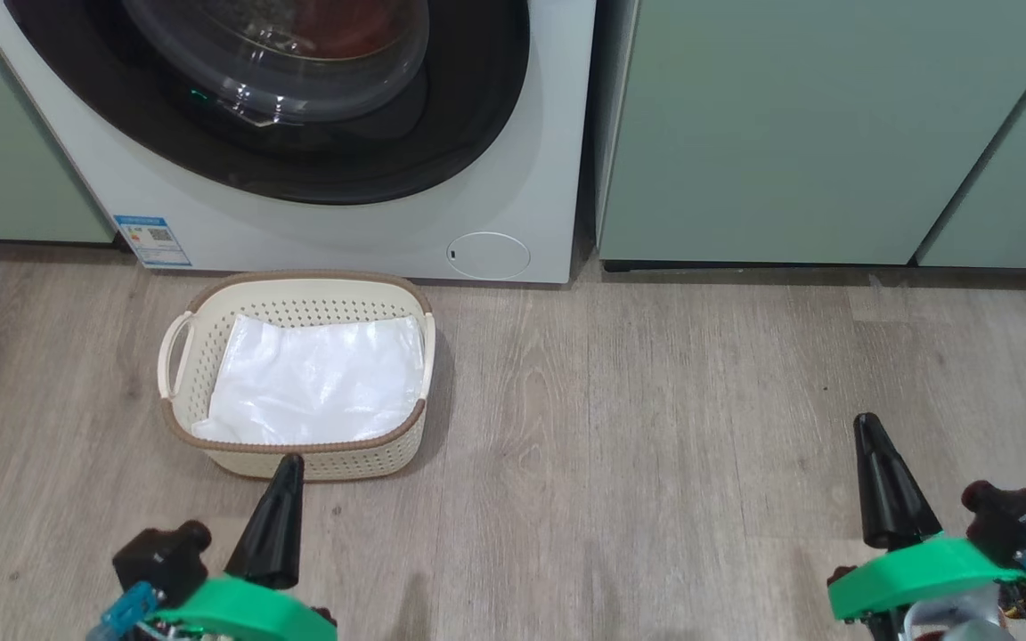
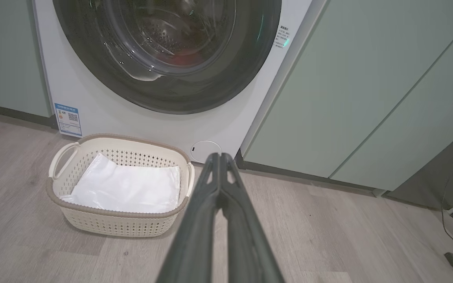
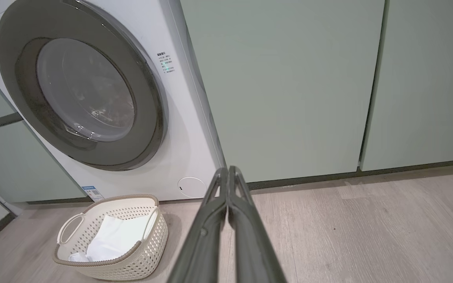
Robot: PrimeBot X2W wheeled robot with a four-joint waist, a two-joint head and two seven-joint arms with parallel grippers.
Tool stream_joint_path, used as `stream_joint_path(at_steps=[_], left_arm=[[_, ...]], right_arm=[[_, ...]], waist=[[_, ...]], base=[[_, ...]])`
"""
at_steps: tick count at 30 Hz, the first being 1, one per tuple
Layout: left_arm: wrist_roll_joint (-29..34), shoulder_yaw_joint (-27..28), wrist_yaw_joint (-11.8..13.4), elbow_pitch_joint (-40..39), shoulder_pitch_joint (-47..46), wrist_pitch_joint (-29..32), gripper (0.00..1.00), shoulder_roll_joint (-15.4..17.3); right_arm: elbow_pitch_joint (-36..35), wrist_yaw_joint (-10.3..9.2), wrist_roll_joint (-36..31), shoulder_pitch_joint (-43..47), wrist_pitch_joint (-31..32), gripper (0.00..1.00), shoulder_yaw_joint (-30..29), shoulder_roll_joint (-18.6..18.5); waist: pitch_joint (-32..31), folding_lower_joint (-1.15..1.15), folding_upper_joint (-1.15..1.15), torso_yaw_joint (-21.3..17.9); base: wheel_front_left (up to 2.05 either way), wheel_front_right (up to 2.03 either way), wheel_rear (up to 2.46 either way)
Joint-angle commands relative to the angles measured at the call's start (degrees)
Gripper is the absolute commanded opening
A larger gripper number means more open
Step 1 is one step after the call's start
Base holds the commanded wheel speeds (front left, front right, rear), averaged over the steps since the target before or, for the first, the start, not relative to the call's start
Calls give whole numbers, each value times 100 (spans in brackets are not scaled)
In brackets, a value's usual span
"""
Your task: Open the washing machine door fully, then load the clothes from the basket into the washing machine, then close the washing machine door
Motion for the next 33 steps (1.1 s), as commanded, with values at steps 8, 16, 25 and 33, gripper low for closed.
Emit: stream_joint_path(at_steps=[8,16,25,33], left_arm=[[-602,59,-4,-152,-281,115,0,40],[-1088,103,-9,-104,-344,231,0,64],[-1631,158,-14,-62,-412,365,0,86],[-2049,205,-18,-34,-461,471,0,101]], right_arm=[[-154,0,641,-234,121,0,11,-39],[-117,0,1155,-292,234,0,13,-60],[-77,0,1729,-356,364,0,9,-79],[-45,0,2171,-405,469,0,3,-90]], waist=[[-7,0,0,-15],[-13,0,0,-28],[-20,0,0,-43],[-26,0,0,-55]], base=[[0,0,0],[0,0,0],[0,0,0],[0,0,0]])
